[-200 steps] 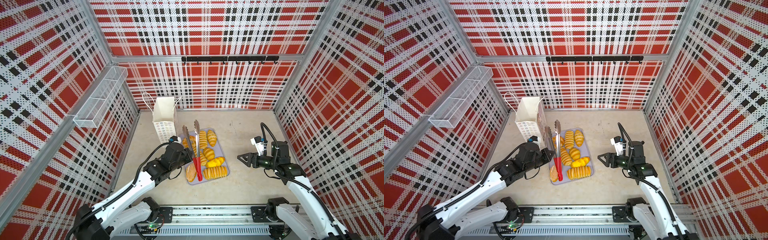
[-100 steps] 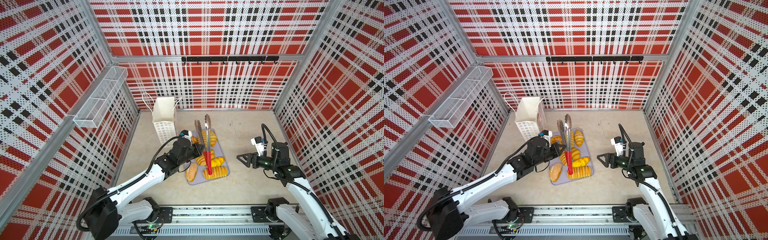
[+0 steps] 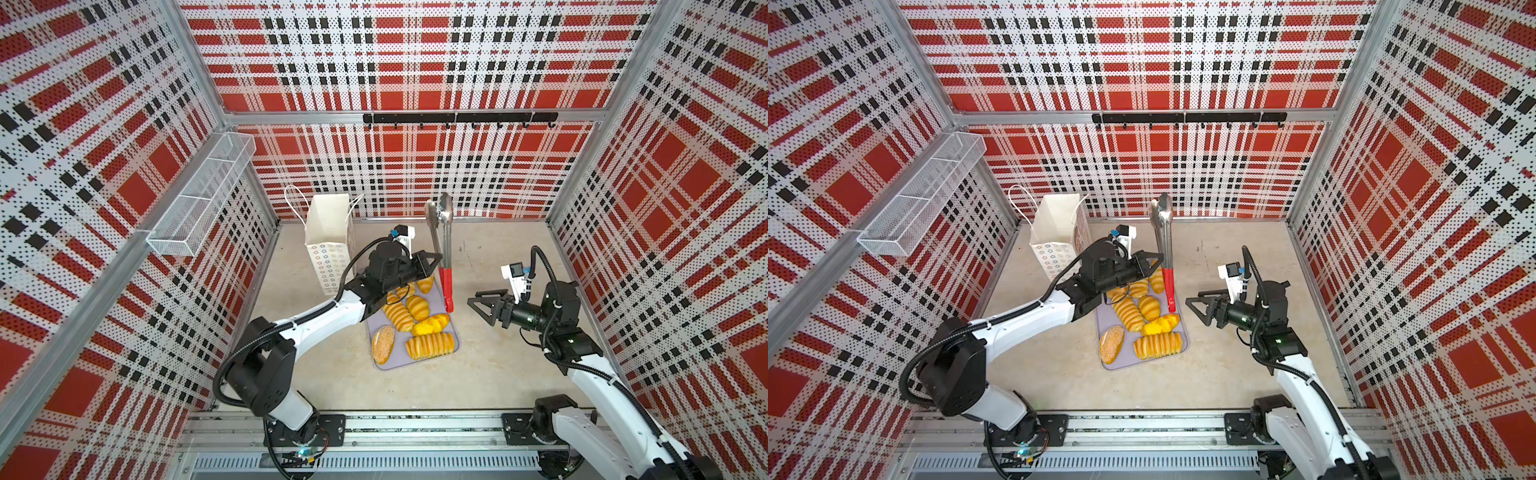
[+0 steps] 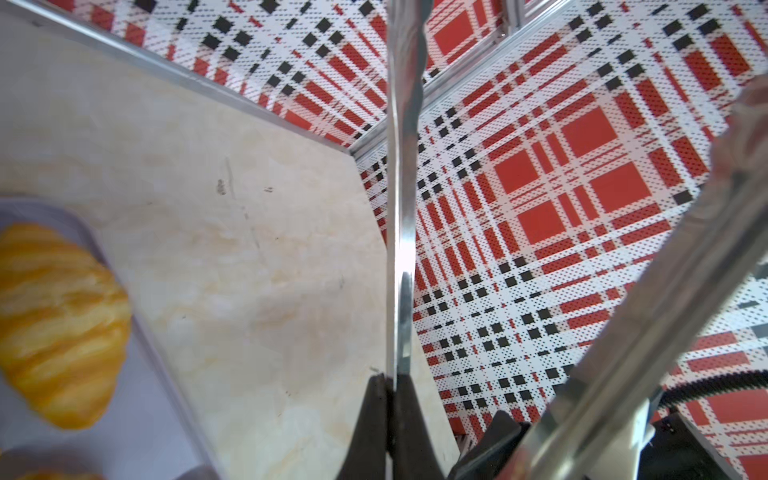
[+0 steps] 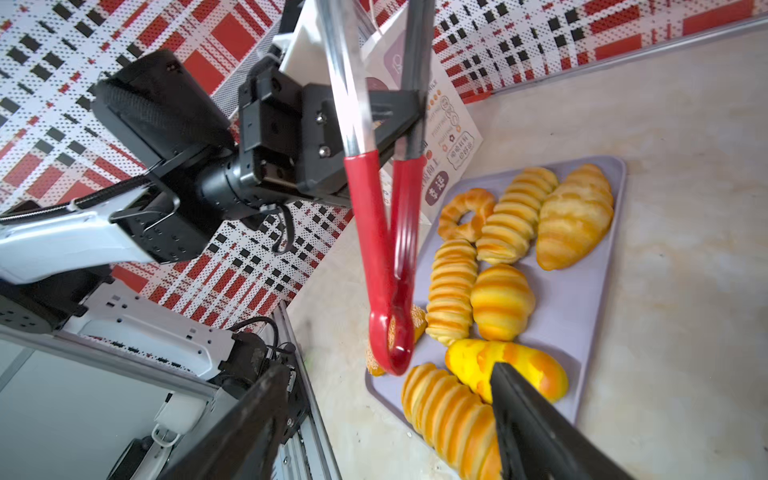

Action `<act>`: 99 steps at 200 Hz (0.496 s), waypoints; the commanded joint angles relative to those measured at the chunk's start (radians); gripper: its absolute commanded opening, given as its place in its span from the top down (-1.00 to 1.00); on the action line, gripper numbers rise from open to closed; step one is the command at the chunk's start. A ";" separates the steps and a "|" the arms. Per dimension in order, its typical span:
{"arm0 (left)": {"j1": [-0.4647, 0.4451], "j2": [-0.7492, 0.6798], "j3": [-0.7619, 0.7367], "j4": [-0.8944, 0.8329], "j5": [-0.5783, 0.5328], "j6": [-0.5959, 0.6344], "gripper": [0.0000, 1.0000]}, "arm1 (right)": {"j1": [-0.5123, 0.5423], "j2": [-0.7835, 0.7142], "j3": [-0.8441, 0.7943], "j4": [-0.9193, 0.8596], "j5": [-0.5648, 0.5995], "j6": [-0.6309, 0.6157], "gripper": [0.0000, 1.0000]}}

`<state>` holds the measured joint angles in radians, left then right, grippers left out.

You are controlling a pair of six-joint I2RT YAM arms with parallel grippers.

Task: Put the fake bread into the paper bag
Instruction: 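Lift the tongs upright with the left gripper while the right gripper approaches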

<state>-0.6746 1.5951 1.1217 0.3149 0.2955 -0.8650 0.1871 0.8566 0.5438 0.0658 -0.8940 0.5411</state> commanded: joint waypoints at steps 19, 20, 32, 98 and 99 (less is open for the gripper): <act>0.005 0.065 0.092 0.185 0.139 0.031 1.00 | 0.061 0.069 0.059 0.132 -0.005 -0.019 -0.53; 0.005 0.066 0.092 0.188 0.142 0.031 1.00 | 0.062 0.071 0.060 0.134 -0.007 -0.018 -0.53; 0.006 0.072 0.091 0.230 0.168 0.025 1.00 | 0.067 0.094 0.066 0.166 -0.010 -0.007 -0.53; -0.031 0.089 0.106 0.288 0.299 0.058 1.00 | 0.104 0.157 0.164 0.102 0.043 -0.123 -0.39; -0.032 0.089 0.105 0.288 0.300 0.058 1.00 | 0.105 0.158 0.166 0.100 0.044 -0.125 -0.39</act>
<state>-0.6807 1.6806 1.1870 0.5240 0.5163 -0.8429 0.2668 0.9977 0.6331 0.2081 -0.8829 0.5121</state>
